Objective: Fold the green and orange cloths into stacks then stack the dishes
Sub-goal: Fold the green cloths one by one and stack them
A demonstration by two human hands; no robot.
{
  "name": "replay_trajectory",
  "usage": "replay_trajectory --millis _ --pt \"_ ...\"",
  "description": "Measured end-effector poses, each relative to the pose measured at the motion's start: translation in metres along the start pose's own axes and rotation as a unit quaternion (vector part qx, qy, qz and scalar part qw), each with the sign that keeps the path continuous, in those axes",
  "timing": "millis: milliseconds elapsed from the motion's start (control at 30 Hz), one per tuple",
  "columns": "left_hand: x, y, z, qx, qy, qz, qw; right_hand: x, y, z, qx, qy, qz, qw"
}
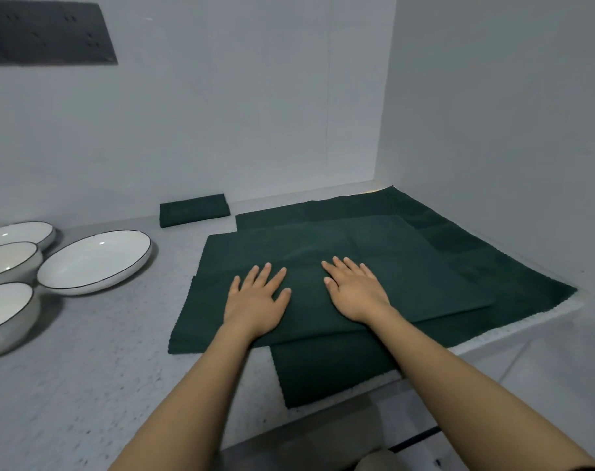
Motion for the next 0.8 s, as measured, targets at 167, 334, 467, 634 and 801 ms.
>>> replay_trajectory --millis 167,334,467,634,801 --pt "-0.045 -0.005 -0.006 -0.007 -0.014 0.016 1.000 0.005 0.003 0.000 -0.004 0.005 -0.009 1.000" --pt "-0.079 -0.010 -0.015 -0.004 -0.034 0.022 0.999 -0.003 0.005 -0.002 -0.008 0.004 -0.008 1.000" --pt "-0.075 -0.012 -0.018 -0.008 -0.038 0.018 0.999 -0.007 0.000 -0.003 -0.027 -0.001 -0.009 1.000" --pt "-0.062 -0.027 0.005 0.032 -0.027 0.026 0.999 -0.006 -0.021 0.023 0.073 -0.016 -0.033 0.997" --pt "-0.051 -0.020 0.057 0.043 -0.011 -0.071 0.996 0.002 -0.014 0.077 0.099 -0.007 0.017 0.995"
Point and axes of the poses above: each hand's wrist, its own z-axis towards the middle knuckle, its own y-axis out of the palm, x = y × z, the point moved 2 cm from there along z, towards the middle knuckle, and after that the axes turned 12 degrees about x, right-handed, at the moved point
